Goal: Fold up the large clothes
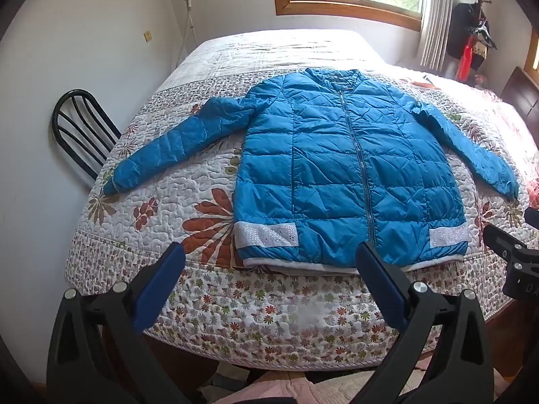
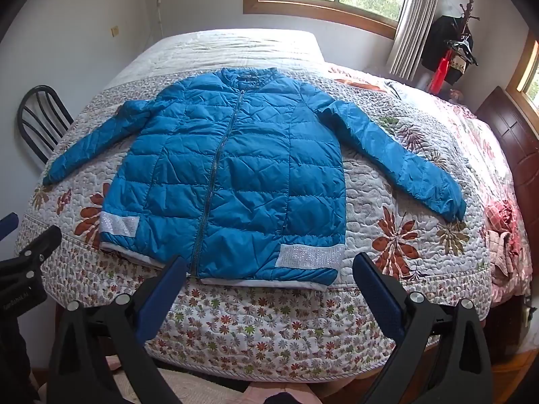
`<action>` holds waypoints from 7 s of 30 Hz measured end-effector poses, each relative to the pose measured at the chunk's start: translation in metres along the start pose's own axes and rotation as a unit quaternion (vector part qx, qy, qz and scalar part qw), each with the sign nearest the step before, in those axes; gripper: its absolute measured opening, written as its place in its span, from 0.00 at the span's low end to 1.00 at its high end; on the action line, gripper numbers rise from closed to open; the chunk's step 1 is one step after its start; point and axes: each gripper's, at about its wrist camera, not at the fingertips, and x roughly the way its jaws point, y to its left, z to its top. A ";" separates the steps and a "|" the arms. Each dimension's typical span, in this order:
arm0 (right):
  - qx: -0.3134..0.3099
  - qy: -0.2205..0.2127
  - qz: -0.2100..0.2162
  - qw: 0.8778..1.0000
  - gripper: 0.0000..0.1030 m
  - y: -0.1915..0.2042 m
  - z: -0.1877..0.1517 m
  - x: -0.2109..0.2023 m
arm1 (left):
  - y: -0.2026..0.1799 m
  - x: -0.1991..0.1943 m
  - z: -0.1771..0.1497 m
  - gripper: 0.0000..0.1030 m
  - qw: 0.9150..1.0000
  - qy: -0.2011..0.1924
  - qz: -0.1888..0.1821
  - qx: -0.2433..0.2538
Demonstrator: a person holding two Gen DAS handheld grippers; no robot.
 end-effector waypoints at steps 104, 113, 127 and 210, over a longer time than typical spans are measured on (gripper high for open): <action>0.030 0.031 0.039 0.998 0.96 -0.022 0.017 0.037 | -0.005 0.027 0.020 0.97 0.999 0.023 -0.022 -0.008; 0.140 0.019 0.059 0.988 0.96 -0.119 0.040 0.090 | -0.052 0.070 0.071 0.97 0.999 0.008 -0.048 0.025; 0.310 0.017 -0.075 0.948 0.96 -0.385 0.050 0.166 | -0.222 0.171 0.214 0.97 0.989 -0.037 -0.130 0.061; 0.198 0.039 0.160 0.966 0.51 -0.300 0.157 0.265 | -0.274 0.328 0.220 0.86 0.950 0.167 -0.261 0.028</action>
